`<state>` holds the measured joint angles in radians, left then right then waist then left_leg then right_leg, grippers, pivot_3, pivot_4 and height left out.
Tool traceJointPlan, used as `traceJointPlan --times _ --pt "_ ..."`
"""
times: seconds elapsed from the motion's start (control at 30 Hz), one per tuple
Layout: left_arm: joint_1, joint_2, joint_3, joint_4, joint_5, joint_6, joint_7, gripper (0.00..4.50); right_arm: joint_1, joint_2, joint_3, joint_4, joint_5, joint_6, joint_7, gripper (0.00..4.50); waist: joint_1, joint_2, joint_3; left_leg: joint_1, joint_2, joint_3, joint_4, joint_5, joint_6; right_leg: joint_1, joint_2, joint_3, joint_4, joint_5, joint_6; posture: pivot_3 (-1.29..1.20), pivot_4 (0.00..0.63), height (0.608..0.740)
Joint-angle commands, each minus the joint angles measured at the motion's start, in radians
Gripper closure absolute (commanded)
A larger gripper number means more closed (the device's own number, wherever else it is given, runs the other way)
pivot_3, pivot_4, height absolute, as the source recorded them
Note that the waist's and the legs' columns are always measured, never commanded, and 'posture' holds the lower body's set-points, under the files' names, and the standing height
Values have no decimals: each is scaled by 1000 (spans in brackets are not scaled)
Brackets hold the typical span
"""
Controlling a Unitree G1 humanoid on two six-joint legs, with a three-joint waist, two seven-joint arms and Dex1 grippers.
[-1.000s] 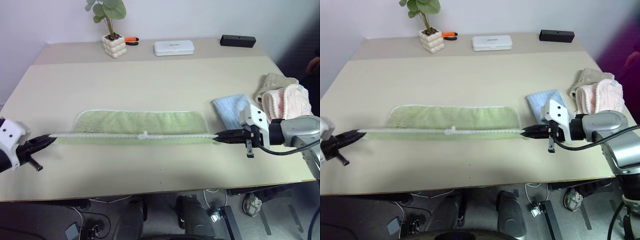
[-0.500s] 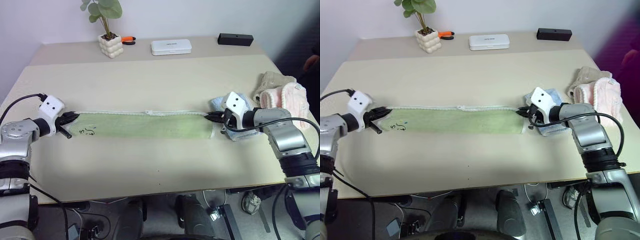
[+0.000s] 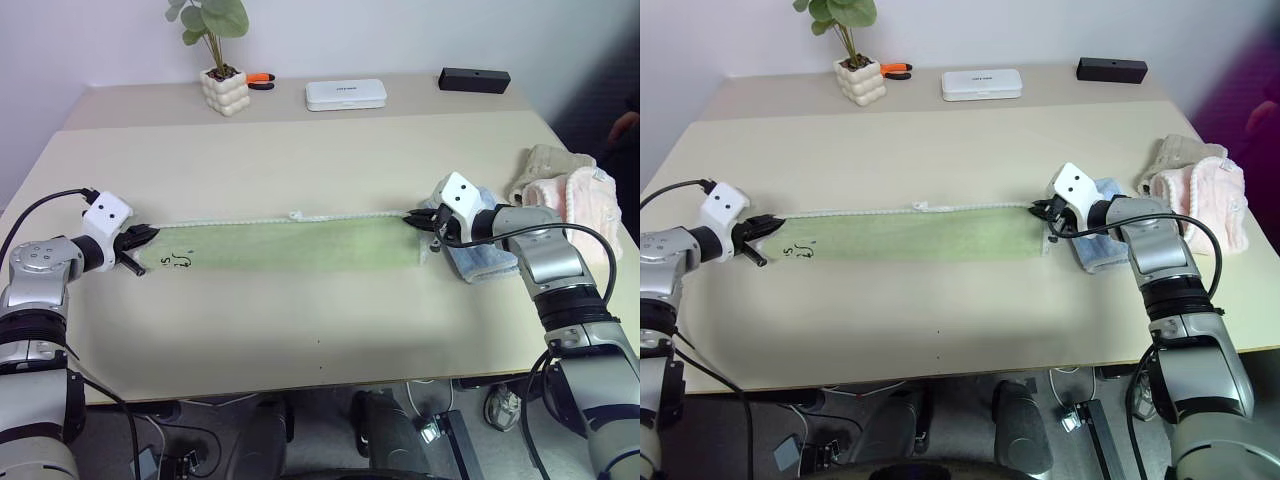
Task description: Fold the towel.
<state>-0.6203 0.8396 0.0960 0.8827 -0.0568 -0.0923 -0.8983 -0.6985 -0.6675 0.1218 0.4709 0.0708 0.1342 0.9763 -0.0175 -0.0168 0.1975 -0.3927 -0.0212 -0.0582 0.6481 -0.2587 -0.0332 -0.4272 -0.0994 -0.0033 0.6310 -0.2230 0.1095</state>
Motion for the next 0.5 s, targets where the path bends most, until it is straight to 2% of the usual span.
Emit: traceJointPlan --times 0.03,0.07,0.1,0.23,0.33,0.4,0.43,0.5 --pt "7 16 55 -21 -33 11 39 3096 -11 -23 -32 -43 -4 -13 -10 2573 0 0 0 0 0 0 0 0 0 0 0 0 0 0 0 0 150 740" --pt "10 15 76 -32 -52 18 47 2630 2 -35 -45 -65 0 -12 -10 2104 0 0 0 0 0 0 0 0 0 0 0 0 0 0 0 0 150 740" --pt "18 14 109 -51 -88 45 46 2119 20 -54 -64 -98 4 -6 -18 2062 0 0 0 0 0 0 0 0 0 0 0 0 0 0 0 0 150 740" --pt "93 10 229 -160 -214 150 37 2119 107 -108 -157 -263 67 85 -30 2062 1 0 0 0 0 0 0 0 0 0 0 0 0 0 0 0 150 740" --pt "194 -20 352 -312 -329 229 77 2076 249 -144 -292 -516 248 314 -2 1229 3 0 0 0 1 -1 -1 0 0 0 0 0 0 0 0 0 150 740" --pt "242 -43 382 -414 -355 251 109 2076 328 -143 -348 -640 348 420 -2 261 4 0 0 0 1 -2 0 0 0 0 0 0 0 0 0 0 150 740" --pt "278 -58 370 -501 -362 266 111 2076 373 -129 -377 -700 398 480 -23 47 5 0 0 0 1 -2 0 0 0 1 0 0 0 0 0 0 150 740" --pt "362 -97 310 -719 -388 316 97 2076 474 -89 -429 -816 499 591 -72 47 9 -2 -1 1 1 -2 1 0 0 2 0 0 0 0 0 0 150 740"
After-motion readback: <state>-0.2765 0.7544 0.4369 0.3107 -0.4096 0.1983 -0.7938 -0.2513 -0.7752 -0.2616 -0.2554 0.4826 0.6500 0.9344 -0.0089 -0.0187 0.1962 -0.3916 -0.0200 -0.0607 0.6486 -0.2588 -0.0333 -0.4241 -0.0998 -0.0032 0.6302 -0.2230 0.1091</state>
